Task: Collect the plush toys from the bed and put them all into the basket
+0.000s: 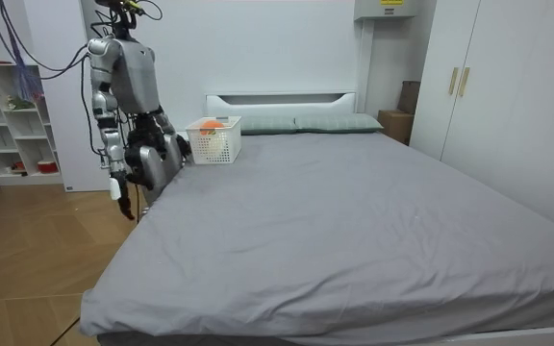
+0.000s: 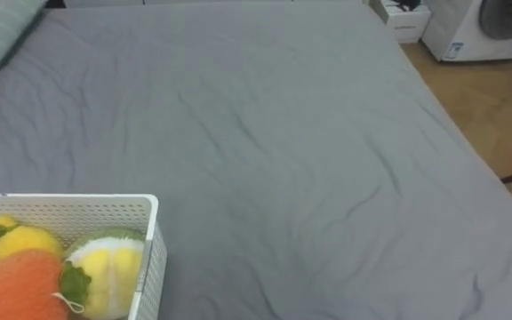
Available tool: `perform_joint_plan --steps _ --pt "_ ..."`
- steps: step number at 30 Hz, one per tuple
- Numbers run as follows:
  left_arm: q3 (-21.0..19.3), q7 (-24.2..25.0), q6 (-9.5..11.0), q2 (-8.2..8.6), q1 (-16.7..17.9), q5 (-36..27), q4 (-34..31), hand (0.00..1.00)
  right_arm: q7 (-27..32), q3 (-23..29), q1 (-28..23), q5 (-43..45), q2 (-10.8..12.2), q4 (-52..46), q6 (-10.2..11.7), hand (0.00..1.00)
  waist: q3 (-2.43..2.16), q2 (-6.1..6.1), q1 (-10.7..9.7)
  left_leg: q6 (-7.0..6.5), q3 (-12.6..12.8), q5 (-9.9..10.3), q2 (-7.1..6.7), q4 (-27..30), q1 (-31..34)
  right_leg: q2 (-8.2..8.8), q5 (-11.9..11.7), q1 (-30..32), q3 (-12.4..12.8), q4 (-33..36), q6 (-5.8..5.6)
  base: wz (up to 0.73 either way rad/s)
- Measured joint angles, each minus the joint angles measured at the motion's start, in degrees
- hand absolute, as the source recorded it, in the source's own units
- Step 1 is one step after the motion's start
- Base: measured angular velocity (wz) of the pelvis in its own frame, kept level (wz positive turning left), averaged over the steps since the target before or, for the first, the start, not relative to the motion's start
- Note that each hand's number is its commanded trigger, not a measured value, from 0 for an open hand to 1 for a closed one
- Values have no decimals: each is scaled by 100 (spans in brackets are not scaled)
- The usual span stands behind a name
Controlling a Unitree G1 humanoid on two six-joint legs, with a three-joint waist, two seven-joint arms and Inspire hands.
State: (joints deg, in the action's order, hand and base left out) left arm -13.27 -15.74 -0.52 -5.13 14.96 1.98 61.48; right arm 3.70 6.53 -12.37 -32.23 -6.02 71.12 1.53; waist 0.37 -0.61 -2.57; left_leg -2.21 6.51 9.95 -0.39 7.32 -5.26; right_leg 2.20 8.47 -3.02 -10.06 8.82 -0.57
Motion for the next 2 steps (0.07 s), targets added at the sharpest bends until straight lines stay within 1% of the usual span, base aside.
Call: perform_joint_plan --steps 2 --pt "0 15 -39 2 -25 7 23 0 -124 -25 96 273 -5 43 -71 0 1 6 5 0 2 0 0 -1 2 -1 0 -1 -6 -4 0 0"
